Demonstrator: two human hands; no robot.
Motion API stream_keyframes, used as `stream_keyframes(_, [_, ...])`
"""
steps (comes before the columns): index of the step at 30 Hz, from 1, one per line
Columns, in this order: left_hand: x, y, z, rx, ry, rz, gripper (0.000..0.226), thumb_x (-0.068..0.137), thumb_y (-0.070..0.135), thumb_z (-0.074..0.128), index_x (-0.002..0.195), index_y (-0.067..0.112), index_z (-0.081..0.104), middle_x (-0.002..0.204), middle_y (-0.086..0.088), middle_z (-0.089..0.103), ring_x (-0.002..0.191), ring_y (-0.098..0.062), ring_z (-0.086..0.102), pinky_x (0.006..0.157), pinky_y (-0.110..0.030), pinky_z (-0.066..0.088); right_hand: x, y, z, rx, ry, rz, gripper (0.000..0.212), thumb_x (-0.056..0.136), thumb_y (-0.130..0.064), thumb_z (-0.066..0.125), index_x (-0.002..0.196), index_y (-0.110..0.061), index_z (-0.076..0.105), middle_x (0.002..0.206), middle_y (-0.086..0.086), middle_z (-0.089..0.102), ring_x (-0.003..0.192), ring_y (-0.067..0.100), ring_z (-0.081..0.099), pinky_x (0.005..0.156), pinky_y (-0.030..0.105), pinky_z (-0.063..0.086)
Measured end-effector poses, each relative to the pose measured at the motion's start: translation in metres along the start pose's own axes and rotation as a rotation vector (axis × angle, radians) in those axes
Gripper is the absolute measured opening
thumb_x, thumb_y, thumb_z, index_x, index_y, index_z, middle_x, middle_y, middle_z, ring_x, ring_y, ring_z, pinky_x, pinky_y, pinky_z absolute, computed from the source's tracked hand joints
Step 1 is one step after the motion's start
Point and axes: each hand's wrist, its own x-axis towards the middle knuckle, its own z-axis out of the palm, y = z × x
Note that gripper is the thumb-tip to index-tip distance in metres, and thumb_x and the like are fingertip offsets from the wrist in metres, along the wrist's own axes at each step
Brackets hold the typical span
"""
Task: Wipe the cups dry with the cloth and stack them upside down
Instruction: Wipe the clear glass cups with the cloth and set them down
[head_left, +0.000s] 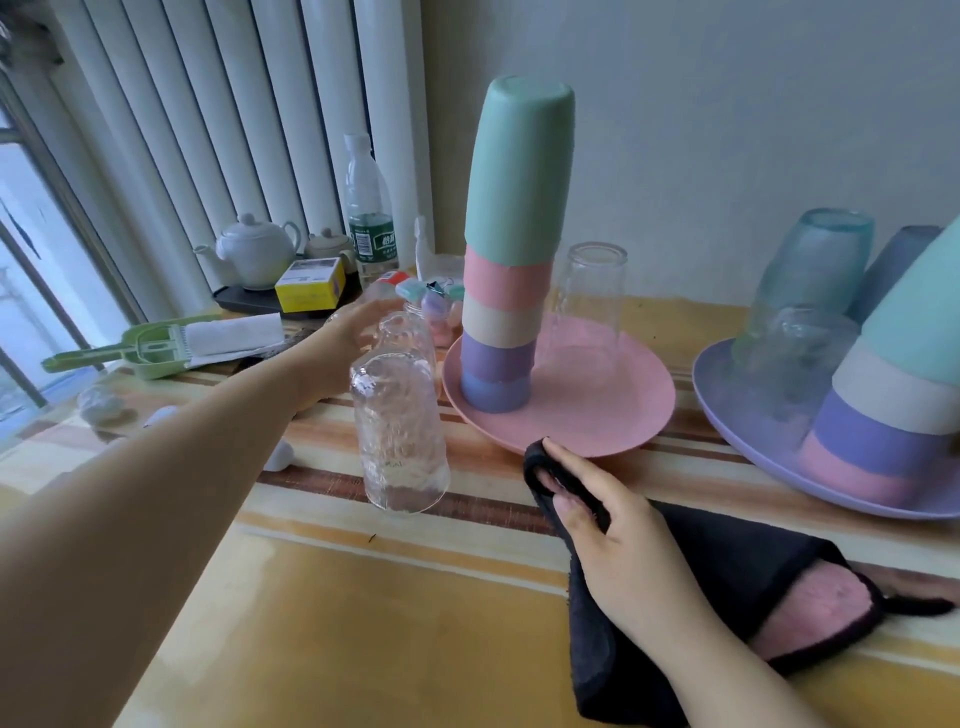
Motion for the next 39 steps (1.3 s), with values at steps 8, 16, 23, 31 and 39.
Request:
stream_keyframes(8, [-0.081,-0.015,-0.001,-0.109,0.235,0.148,0.048,0.08,-0.007,0.055,0.105,0.033,0.056,0.107,0.002,0.062,0.084,0.002,0.063,0.078,-0.022,0.047,-0.003,-0.002,0.0,-0.016,-0.013,-0.005,0.044,0.094,-0.013,0.051,0.125,-0.044,0.049,0.119,-0.038,0.048,0.112,-0.029,0.036,0.084,-0.007,0.029])
stream_keyframes(16, [-0.109,-0.024,0.022,-0.05,0.057,0.006,0.096,0.051,0.046,0.091,0.133,0.027,0.045,0.126,0.011,0.057,0.115,-0.005,0.056,0.097,-0.027,0.046,-0.006,-0.004,-0.001,-0.039,-0.017,-0.005,0.044,0.095,-0.014,0.05,0.129,-0.041,0.049,0.12,-0.037,0.048,0.115,-0.015,0.042,0.085,-0.009,0.027])
stream_keyframes(23, [-0.094,-0.031,0.048,0.028,0.268,0.034,0.067,0.061,0.025,0.091,0.12,0.017,0.059,0.112,0.006,0.065,0.104,-0.01,0.061,0.093,-0.027,0.048,-0.005,-0.003,-0.001,-0.032,-0.018,-0.013,0.044,0.095,-0.015,0.05,0.125,-0.047,0.048,0.118,-0.039,0.046,0.106,-0.032,0.037,0.084,-0.009,0.028])
stream_keyframes(31, [-0.062,-0.029,0.045,0.014,0.344,0.003,0.07,0.064,0.023,0.09,0.125,0.012,0.059,0.115,0.001,0.066,0.108,-0.015,0.06,0.094,-0.031,0.048,-0.005,-0.002,-0.002,-0.031,-0.017,-0.014,0.046,0.094,-0.013,0.05,0.121,-0.051,0.046,0.114,-0.041,0.045,0.103,-0.034,0.038,0.083,-0.009,0.028])
stream_keyframes(39, [-0.082,-0.026,0.063,0.065,0.504,0.018,0.063,0.071,0.025,0.085,0.123,0.017,0.049,0.117,0.004,0.051,0.101,-0.013,0.053,0.084,-0.021,0.043,-0.005,-0.001,-0.003,-0.001,-0.008,-0.015,0.044,0.095,-0.012,0.05,0.125,-0.042,0.049,0.114,-0.04,0.046,0.102,-0.034,0.038,0.083,-0.008,0.028])
